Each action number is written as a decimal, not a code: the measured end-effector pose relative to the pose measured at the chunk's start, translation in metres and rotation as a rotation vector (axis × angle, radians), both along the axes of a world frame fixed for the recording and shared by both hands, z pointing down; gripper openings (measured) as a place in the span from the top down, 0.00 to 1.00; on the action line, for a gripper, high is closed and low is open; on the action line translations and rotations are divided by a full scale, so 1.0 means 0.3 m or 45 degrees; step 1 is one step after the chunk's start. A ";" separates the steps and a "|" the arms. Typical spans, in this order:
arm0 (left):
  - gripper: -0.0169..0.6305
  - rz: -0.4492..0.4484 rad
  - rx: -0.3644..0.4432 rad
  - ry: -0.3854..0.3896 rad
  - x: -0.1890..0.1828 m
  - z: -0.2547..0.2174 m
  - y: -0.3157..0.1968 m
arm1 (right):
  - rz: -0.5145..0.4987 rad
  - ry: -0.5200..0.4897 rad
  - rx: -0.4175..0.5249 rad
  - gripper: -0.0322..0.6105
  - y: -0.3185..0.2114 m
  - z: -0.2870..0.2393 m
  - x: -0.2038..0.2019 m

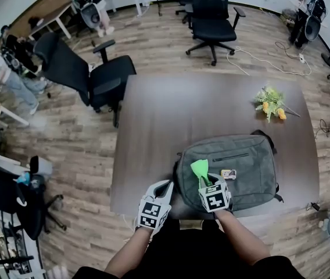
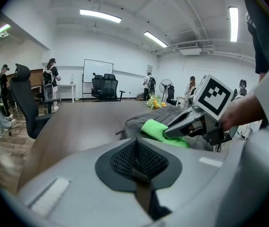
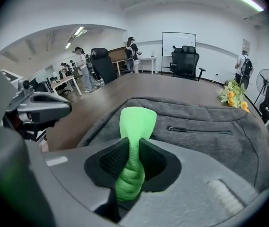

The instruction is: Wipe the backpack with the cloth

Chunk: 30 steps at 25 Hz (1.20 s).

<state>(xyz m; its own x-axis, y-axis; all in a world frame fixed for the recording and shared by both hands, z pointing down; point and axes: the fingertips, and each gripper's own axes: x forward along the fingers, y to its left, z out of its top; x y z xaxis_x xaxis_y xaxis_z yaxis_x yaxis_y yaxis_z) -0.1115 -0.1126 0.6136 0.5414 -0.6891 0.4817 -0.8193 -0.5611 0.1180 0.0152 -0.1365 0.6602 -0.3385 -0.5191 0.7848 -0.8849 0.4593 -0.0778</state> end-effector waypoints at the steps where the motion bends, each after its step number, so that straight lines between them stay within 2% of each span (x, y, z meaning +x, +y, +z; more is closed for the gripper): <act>1: 0.95 0.007 0.000 -0.001 0.005 0.001 -0.001 | 0.016 0.015 -0.005 0.84 -0.002 0.001 0.028; 8: 0.95 0.041 0.017 0.010 0.055 -0.008 -0.018 | 0.089 0.103 -0.022 0.84 -0.016 -0.017 0.191; 14: 0.95 0.072 0.031 0.013 0.100 -0.025 -0.034 | 0.175 0.218 0.036 0.84 -0.033 -0.053 0.361; 22: 0.95 0.100 0.045 0.019 0.150 -0.031 -0.040 | 0.338 0.310 0.088 0.83 -0.040 -0.119 0.600; 30: 0.95 0.124 0.044 0.010 0.182 -0.028 -0.038 | 0.437 0.411 0.148 0.83 -0.037 -0.196 0.780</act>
